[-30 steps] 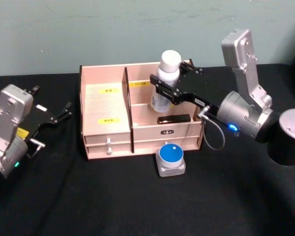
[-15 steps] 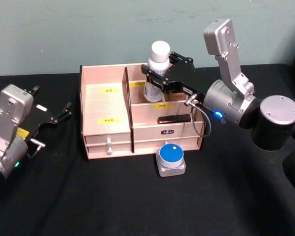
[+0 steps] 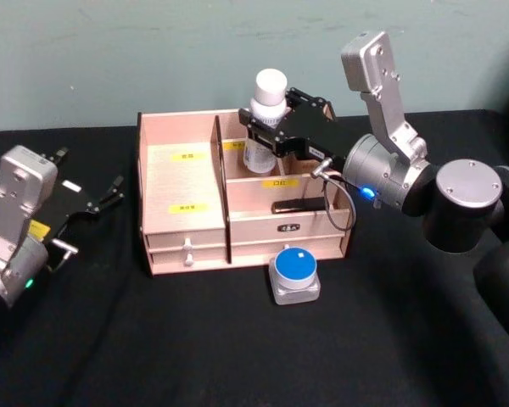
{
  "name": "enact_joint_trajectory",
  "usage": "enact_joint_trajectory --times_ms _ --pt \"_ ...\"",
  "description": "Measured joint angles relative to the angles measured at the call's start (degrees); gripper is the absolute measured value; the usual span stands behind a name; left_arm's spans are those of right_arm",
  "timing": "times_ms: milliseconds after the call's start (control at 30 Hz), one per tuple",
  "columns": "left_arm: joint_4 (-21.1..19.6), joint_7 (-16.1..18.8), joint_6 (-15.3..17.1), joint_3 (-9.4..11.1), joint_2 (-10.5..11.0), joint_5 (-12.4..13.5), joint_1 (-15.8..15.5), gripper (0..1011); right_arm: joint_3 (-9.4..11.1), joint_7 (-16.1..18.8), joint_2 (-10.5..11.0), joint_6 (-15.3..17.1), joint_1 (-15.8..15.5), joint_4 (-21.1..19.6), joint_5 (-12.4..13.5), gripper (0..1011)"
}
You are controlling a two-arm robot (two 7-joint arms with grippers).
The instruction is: Pick up the facial cleanser and watermelon frost from the table and place them into the tiered storage box.
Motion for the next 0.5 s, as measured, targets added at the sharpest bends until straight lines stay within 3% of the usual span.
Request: enact_joint_trajectory --times_ms 500 --pt "0.0 0.0 0.0 0.0 0.0 0.0 0.0 1010 -0.3 0.6 -1.3 -1.0 1.1 3.0 -0.5 609"
